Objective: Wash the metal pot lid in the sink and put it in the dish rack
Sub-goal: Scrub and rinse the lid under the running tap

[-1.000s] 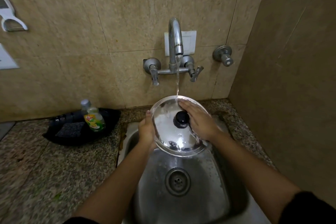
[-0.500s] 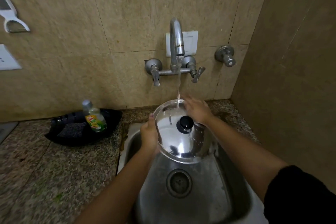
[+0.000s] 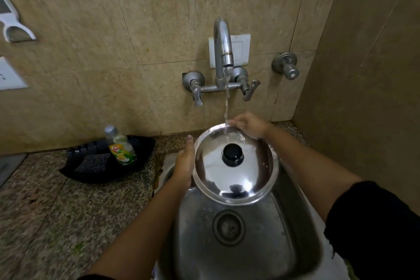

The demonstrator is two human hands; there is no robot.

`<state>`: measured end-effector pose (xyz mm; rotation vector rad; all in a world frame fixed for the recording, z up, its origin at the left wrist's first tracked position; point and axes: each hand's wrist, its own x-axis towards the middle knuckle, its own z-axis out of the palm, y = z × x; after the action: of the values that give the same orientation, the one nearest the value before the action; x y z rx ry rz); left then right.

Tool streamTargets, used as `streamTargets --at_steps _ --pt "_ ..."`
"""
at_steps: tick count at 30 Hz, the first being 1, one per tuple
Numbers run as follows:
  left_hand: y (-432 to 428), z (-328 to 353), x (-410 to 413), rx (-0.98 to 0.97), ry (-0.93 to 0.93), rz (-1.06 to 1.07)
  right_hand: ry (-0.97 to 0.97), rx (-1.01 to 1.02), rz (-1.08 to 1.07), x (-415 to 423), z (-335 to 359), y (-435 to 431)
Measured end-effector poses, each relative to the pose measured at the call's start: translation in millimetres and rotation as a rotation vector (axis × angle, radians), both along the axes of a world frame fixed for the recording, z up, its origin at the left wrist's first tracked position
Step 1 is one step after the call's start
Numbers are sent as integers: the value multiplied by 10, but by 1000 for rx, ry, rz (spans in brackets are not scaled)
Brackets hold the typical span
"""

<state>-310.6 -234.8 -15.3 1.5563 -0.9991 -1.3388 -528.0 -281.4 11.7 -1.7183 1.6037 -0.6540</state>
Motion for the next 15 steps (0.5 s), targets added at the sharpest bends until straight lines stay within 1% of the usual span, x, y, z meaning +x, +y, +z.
streamTargets --at_steps 2,4,5,7,9,11,13,15 --pt "5 -25 -18 -40 -6 8 237 -64 106 128 52 -60" --pt "12 -70 -2 -67 15 78 462 -201 131 229 25 -39" --pt "17 -78 7 -71 34 115 510 -268 144 252 -16 33" --pt "-2 -75 43 -60 92 221 515 -330 129 252 -169 246" --pt "-42 -112 87 -27 119 311 572 -319 56 303 -371 584" --pt "-57 -146 90 -11 129 371 618 -300 21 506 -551 945" --pt "-40 -242 50 2 119 417 608 -293 24 740 -684 1147" --pt "39 -267 -23 2 125 441 594 -283 -32 854 -782 1232"
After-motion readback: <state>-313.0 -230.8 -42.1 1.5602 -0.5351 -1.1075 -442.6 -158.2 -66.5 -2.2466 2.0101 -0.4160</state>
